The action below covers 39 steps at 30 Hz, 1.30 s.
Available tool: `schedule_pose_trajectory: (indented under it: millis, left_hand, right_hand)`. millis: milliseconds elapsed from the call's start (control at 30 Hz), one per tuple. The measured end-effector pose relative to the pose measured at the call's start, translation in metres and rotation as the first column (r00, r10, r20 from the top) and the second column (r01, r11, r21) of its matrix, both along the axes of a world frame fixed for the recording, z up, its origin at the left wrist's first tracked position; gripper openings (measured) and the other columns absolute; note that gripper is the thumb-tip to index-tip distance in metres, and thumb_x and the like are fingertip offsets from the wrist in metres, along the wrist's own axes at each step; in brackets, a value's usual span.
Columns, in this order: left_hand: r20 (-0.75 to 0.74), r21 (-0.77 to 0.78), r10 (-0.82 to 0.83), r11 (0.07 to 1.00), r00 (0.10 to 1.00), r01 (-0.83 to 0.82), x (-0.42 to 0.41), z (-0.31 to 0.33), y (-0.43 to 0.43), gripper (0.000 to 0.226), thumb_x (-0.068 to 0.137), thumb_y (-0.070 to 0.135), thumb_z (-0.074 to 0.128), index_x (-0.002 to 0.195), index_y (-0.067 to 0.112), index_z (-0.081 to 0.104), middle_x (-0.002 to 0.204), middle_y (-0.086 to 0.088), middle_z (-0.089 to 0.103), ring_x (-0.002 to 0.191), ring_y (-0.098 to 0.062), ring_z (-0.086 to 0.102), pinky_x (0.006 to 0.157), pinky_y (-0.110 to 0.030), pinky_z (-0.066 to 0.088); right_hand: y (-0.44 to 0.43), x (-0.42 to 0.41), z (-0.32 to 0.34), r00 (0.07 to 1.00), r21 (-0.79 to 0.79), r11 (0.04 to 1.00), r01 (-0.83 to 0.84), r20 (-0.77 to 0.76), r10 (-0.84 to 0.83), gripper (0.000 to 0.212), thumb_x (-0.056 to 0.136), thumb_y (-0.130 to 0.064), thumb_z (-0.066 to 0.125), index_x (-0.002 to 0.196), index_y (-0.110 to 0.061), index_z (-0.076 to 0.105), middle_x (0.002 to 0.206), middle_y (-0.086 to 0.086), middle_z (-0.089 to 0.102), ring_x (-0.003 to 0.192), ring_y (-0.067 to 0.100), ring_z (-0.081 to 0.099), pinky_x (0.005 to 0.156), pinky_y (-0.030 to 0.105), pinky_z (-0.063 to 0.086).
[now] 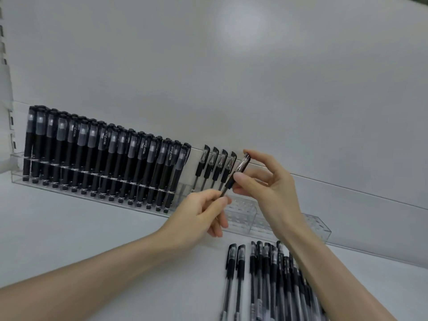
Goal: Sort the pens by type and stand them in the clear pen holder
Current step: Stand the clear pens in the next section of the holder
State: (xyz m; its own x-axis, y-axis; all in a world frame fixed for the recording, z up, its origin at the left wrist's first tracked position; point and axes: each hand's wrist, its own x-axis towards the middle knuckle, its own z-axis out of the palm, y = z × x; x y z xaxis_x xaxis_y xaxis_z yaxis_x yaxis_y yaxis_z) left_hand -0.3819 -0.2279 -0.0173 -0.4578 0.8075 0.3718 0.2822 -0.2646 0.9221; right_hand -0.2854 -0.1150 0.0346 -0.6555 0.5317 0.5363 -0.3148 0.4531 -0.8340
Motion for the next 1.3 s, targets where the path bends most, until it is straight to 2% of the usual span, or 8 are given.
schedule_pose_trajectory:
  millis: [67,133,233,300,433,833,967,1300]
  left_hand:
    - [-0.153,-0.004,0.051,0.999,0.987,-0.052,0.001,0.0,-0.001,0.023,0.099,0.024,0.044,0.097,0.012,0.063,0.071,-0.001,0.067,0.062,-0.008,0.061,0.061,-0.019,0.046]
    - [-0.412,0.042,0.205,0.978,0.888,-0.206,-0.004,-0.003,0.0,0.029,0.1,0.033,0.041,0.098,0.016,0.065,0.08,0.007,0.065,0.07,0.0,0.056,0.066,-0.014,0.042]
    - [-0.741,0.191,0.393,0.901,0.545,-0.39,-0.019,-0.01,0.0,0.038,0.093,0.04,0.038,0.11,0.019,0.064,0.096,0.012,0.059,0.089,-0.002,0.048,0.081,-0.023,0.041]
    - [-0.833,0.233,0.39,0.891,0.392,-0.39,-0.023,-0.018,0.0,0.038,0.091,0.039,0.038,0.112,0.021,0.064,0.099,0.008,0.058,0.094,-0.004,0.043,0.082,-0.025,0.039]
    - [-0.907,0.193,0.316,0.901,0.28,-0.389,-0.023,-0.031,0.002,0.041,0.089,0.045,0.039,0.117,0.026,0.062,0.106,0.007,0.056,0.1,-0.006,0.039,0.082,-0.029,0.045]
    - [-0.92,0.218,0.327,0.886,0.217,-0.41,-0.025,-0.029,0.004,0.04,0.087,0.044,0.038,0.113,0.028,0.064,0.102,0.007,0.057,0.094,-0.01,0.045,0.074,-0.029,0.049]
    - [-0.925,0.203,0.313,0.888,0.217,-0.413,-0.025,-0.028,0.004,0.04,0.088,0.044,0.038,0.113,0.027,0.064,0.103,0.007,0.057,0.093,-0.01,0.046,0.073,-0.029,0.049]
    - [-0.933,0.174,0.286,0.89,0.219,-0.422,-0.023,-0.027,0.002,0.041,0.087,0.044,0.038,0.113,0.026,0.065,0.102,0.006,0.057,0.09,-0.014,0.055,0.072,-0.03,0.051]
  right_hand:
    - [0.0,0.001,0.002,1.0,0.035,0.999,0.005,0.006,-0.005,0.041,0.081,0.001,0.069,0.117,-0.019,0.062,0.071,0.003,0.069,0.068,0.017,0.069,0.066,0.024,0.057]
    - [0.002,0.001,0.008,0.994,0.078,0.992,0.096,-0.052,-0.093,0.042,0.081,0.0,0.071,0.116,-0.02,0.061,0.075,0.007,0.07,0.069,0.019,0.07,0.068,0.029,0.058]
    - [0.011,0.003,0.016,0.955,0.174,0.946,0.272,-0.167,-0.244,0.039,0.082,-0.003,0.072,0.112,-0.024,0.058,0.081,0.01,0.068,0.072,0.022,0.07,0.072,0.036,0.059]
    - [0.016,0.0,0.017,0.932,0.227,0.914,0.337,-0.218,-0.29,0.039,0.082,-0.005,0.071,0.108,-0.03,0.057,0.08,0.005,0.067,0.075,0.022,0.069,0.075,0.038,0.058]
    - [0.02,-0.01,0.013,0.928,0.286,0.889,0.358,-0.215,-0.304,0.041,0.084,-0.006,0.07,0.104,-0.038,0.054,0.078,-0.004,0.065,0.076,0.02,0.068,0.077,0.039,0.057]
    - [0.032,-0.025,-0.006,0.956,0.445,0.852,0.277,-0.041,-0.29,0.039,0.085,-0.006,0.068,0.108,-0.034,0.053,0.08,0.0,0.064,0.075,0.018,0.068,0.075,0.038,0.058]
    - [0.035,-0.024,-0.001,0.962,0.447,0.859,0.25,-0.011,-0.274,0.036,0.087,-0.002,0.064,0.107,-0.03,0.055,0.077,0.001,0.067,0.069,0.012,0.068,0.074,0.032,0.058]
    - [0.036,-0.023,-0.005,0.958,0.475,0.853,0.215,0.067,-0.279,0.035,0.086,-0.002,0.067,0.105,-0.03,0.058,0.074,0.003,0.068,0.066,0.013,0.066,0.073,0.035,0.057]
